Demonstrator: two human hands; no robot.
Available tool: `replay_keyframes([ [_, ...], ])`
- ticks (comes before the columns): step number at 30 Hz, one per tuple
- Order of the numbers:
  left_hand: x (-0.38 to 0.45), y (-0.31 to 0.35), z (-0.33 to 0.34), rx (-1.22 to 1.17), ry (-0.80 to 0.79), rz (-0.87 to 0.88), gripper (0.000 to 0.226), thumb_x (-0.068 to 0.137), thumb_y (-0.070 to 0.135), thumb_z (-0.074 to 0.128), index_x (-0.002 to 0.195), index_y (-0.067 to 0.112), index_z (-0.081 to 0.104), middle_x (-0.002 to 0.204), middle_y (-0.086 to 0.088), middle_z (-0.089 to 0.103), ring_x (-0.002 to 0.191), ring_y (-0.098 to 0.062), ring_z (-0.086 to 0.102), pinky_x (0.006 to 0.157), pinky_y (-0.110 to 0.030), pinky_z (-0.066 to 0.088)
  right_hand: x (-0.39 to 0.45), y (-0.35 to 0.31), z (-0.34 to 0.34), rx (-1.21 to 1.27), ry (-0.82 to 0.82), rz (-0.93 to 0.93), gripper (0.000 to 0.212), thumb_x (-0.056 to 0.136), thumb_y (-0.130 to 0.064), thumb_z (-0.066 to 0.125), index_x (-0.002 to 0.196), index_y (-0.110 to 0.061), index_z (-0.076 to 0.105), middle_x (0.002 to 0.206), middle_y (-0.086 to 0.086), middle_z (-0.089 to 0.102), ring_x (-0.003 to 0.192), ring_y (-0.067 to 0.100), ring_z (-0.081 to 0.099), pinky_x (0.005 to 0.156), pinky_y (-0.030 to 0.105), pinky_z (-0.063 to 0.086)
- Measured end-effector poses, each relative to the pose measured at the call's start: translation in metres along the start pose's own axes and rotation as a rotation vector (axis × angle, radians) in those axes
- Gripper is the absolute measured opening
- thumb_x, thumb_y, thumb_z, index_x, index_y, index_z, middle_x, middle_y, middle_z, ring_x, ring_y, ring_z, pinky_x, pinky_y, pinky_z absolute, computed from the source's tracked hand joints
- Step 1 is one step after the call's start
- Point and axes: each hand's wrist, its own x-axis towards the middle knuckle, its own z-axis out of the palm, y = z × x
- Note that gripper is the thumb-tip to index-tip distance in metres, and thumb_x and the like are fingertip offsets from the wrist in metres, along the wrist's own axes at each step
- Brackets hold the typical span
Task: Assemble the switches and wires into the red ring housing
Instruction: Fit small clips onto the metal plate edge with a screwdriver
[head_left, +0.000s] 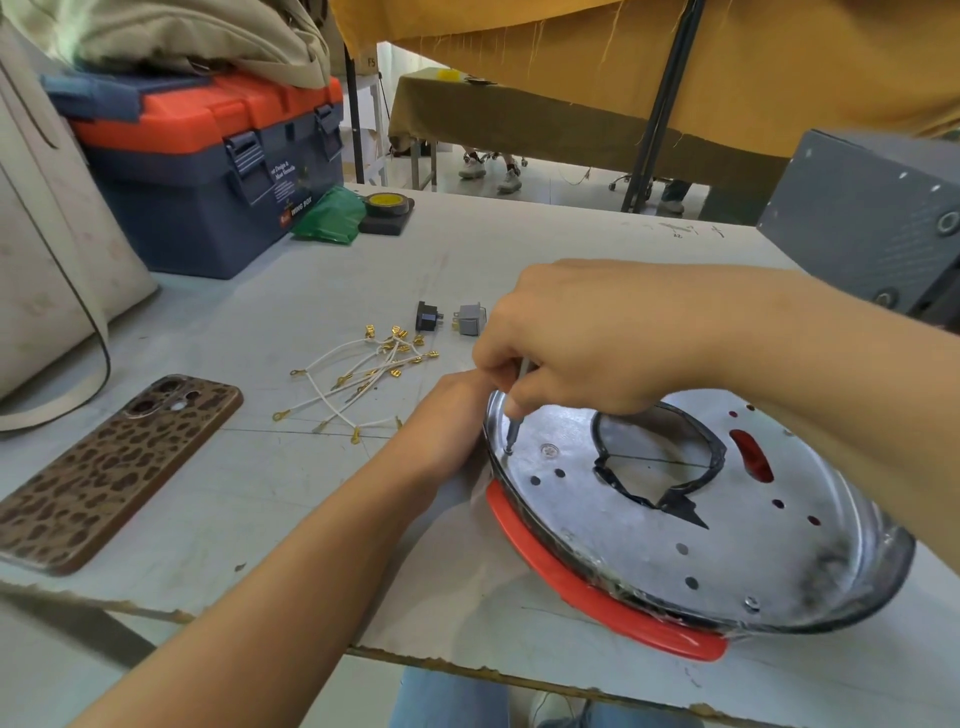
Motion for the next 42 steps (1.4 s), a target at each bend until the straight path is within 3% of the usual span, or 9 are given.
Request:
replay_keyframes([
  [6, 0.003, -0.003, 0.001, -0.077, 0.034, -0.037, 0.063, 0.088, 0.013, 0.040, 0.026, 0.023, 0.048, 0.032, 0.012, 0.038, 0.036, -0.005, 0.035, 0.053, -0.024, 0.026, 0.004, -0.006, -0.005, 0.026, -0.025, 0.029, 0.017, 0.088, -0.027, 0.060, 0.095, -0.013, 0.067, 0.089, 0.008, 0.065, 0.066, 0.017, 0.042, 0.056, 0.028, 0.034],
  [10, 0.000, 0.001, 0.003, -0.163, 0.044, -0.102, 0.051, 0.081, 0.023, 0.044, 0.030, 0.022, 0.046, 0.041, 0.006, 0.038, 0.044, -0.011, 0.033, 0.053, -0.030, 0.024, 0.008, -0.005, -0.012, 0.063, -0.107, 0.045, 0.034, 0.089, -0.028, 0.062, 0.060, -0.012, 0.051, 0.059, 0.003, 0.050, 0.056, 0.017, 0.041, 0.048, 0.026, 0.030],
  [14, -0.001, 0.003, 0.005, -0.264, 0.027, -0.097, 0.047, 0.081, 0.018, 0.043, 0.034, 0.020, 0.048, 0.044, 0.002, 0.040, 0.045, -0.013, 0.035, 0.053, -0.030, 0.024, 0.004, -0.005, -0.008, 0.065, -0.082, 0.068, 0.031, 0.090, -0.030, 0.059, 0.067, -0.010, 0.056, 0.061, 0.003, 0.052, 0.058, 0.018, 0.045, 0.047, 0.025, 0.031],
  [18, -0.005, 0.009, 0.008, -0.304, 0.059, -0.102, 0.017, 0.083, 0.015, 0.044, 0.067, 0.012, 0.045, 0.068, -0.010, 0.034, 0.060, -0.019, 0.031, 0.053, -0.032, 0.024, -0.008, 0.000, 0.000, 0.095, -0.033, 0.091, 0.026, 0.091, -0.030, 0.057, 0.070, -0.016, 0.056, 0.070, 0.001, 0.056, 0.068, 0.019, 0.051, 0.053, 0.027, 0.035],
  [23, -0.008, 0.010, 0.012, -0.355, 0.059, -0.101, 0.009, 0.082, 0.015, 0.046, 0.075, 0.012, 0.043, 0.066, -0.007, 0.029, 0.058, -0.020, 0.027, 0.054, -0.032, 0.023, -0.029, 0.015, 0.006, 0.283, 0.110, 0.147, 0.022, 0.091, -0.033, 0.058, 0.085, -0.014, 0.068, 0.083, 0.003, 0.068, 0.078, 0.015, 0.060, 0.072, 0.033, 0.048],
  [29, -0.013, 0.016, 0.009, -0.255, 0.043, -0.152, 0.017, 0.085, 0.025, 0.046, 0.091, 0.011, 0.054, 0.082, -0.017, 0.047, 0.067, -0.026, 0.045, 0.061, -0.032, 0.039, -0.053, 0.027, 0.024, 0.548, 0.306, 0.290, 0.030, 0.095, -0.038, 0.049, 0.074, -0.017, 0.058, 0.045, -0.003, 0.059, 0.036, 0.002, 0.051, 0.046, 0.014, 0.041],
  [35, -0.016, 0.019, 0.005, -0.181, 0.133, -0.051, 0.027, 0.087, 0.028, 0.046, 0.075, 0.013, 0.065, 0.071, -0.008, 0.062, 0.063, -0.022, 0.053, 0.065, -0.029, 0.045, -0.069, 0.025, 0.055, 0.914, 0.413, 0.423, 0.019, 0.100, -0.030, 0.038, 0.088, -0.017, 0.046, 0.063, 0.003, 0.069, 0.051, 0.012, 0.058, 0.037, 0.012, 0.036],
  [38, -0.020, 0.026, 0.000, -0.157, 0.205, 0.045, 0.027, 0.088, 0.029, 0.046, 0.078, 0.015, 0.067, 0.076, -0.007, 0.064, 0.075, -0.022, 0.056, 0.079, -0.037, 0.042, -0.071, 0.021, 0.064, 1.100, 0.562, 0.435, 0.014, 0.099, -0.022, 0.042, 0.088, -0.016, 0.047, 0.075, 0.000, 0.071, 0.057, 0.003, 0.058, 0.050, 0.011, 0.042],
  [42, -0.035, 0.048, -0.005, -0.233, 0.221, 0.138, 0.025, 0.085, 0.032, 0.052, 0.082, 0.014, 0.068, 0.071, -0.003, 0.068, 0.062, -0.015, 0.063, 0.062, -0.028, 0.047, -0.067, 0.013, 0.064, 1.264, 0.742, 0.403, 0.008, 0.097, -0.013, 0.045, 0.090, -0.015, 0.050, 0.076, -0.006, 0.071, 0.060, 0.004, 0.054, 0.063, 0.013, 0.049],
])
